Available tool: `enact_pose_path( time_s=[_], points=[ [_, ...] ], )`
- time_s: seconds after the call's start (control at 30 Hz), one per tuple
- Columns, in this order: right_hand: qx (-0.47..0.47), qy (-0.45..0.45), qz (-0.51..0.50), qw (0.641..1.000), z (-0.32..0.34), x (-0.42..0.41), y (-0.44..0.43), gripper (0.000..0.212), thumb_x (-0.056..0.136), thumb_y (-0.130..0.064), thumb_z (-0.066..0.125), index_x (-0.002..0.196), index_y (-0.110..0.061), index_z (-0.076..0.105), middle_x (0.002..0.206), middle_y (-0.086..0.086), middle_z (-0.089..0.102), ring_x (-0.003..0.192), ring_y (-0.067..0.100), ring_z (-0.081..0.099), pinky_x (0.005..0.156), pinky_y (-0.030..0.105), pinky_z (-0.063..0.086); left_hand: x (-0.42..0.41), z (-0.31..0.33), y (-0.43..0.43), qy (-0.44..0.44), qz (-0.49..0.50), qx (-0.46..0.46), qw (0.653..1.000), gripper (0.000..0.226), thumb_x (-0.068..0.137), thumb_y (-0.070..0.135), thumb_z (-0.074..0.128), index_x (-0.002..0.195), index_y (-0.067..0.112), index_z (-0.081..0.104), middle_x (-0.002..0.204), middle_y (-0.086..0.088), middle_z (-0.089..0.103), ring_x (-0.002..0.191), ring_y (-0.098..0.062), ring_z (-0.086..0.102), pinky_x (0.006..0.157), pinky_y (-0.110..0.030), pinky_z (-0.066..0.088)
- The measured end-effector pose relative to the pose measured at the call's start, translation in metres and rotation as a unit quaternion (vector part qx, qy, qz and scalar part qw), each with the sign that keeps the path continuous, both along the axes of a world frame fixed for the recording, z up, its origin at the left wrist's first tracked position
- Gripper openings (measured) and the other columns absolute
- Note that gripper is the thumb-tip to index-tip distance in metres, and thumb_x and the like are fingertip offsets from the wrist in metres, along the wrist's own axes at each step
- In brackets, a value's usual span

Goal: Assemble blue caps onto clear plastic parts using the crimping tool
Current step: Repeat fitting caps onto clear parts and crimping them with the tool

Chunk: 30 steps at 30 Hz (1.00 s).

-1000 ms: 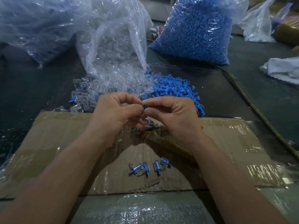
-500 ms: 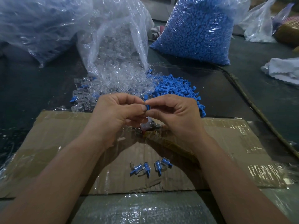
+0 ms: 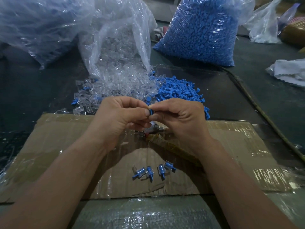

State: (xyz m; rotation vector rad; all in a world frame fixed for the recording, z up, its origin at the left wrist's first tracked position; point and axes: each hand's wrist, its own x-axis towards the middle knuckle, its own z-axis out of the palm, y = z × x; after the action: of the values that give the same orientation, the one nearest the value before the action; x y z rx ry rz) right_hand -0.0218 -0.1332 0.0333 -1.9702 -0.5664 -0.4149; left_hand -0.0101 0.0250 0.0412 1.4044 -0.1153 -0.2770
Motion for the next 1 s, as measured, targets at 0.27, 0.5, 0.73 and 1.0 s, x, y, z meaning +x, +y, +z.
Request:
enact_pose_path(
  time_s=[0.27, 0.5, 0.73, 1.0],
  points=[
    [-0.014, 0.033, 0.014, 0.999, 0.004, -0.001, -0.001, 0.027, 0.07, -0.014, 0.073, 0.097, -0.016, 0.068, 0.085, -0.007, 0.068, 0.08, 0.007, 0.067, 0.074, 0.021, 0.054, 0.0, 0.0, -0.001, 0.001, 0.004, -0.004, 1.0, 0.005, 0.051, 0.009, 0.066, 0.055, 0.01, 0.066, 0.053, -0.008, 0.065, 0.044, -0.015, 0.061, 0.043, -0.018, 0.049],
    [-0.233, 0.235, -0.049, 0.943, 0.02, 0.005, -0.025, 0.047, 0.039, -0.068, 0.058, 0.078, -0.044, 0.052, 0.081, -0.027, 0.054, 0.079, -0.013, 0.052, 0.06, 0.007, 0.035, 0.003, 0.003, 0.004, 0.002, 0.054, -0.016, 0.998, 0.019, 0.054, 0.007, 0.064, 0.071, 0.002, 0.06, 0.054, -0.007, 0.066, 0.046, -0.014, 0.062, 0.044, -0.018, 0.05],
    [-0.435, 0.312, -0.004, 0.845, 0.02, 0.0, -0.03, 0.062, 0.053, -0.062, 0.073, 0.099, -0.038, 0.039, 0.1, -0.017, 0.039, 0.096, 0.007, 0.041, 0.081, 0.028, 0.04, 0.004, 0.0, 0.005, 0.004, 0.061, -0.021, 0.998, 0.02, 0.054, 0.009, 0.065, 0.072, 0.003, 0.06, 0.057, -0.008, 0.067, 0.048, -0.015, 0.063, 0.045, -0.018, 0.05],
    [-0.442, 0.276, -0.046, 0.852, 0.019, -0.001, -0.015, 0.042, 0.062, -0.047, 0.076, 0.091, -0.031, 0.05, 0.087, -0.016, 0.045, 0.081, 0.007, 0.047, 0.069, 0.028, 0.043, 0.005, -0.004, 0.006, -0.005, 0.071, -0.023, 0.997, 0.019, 0.056, 0.012, 0.065, 0.073, 0.005, 0.061, 0.061, -0.008, 0.068, 0.052, -0.015, 0.065, 0.048, -0.018, 0.051]
  ],
)
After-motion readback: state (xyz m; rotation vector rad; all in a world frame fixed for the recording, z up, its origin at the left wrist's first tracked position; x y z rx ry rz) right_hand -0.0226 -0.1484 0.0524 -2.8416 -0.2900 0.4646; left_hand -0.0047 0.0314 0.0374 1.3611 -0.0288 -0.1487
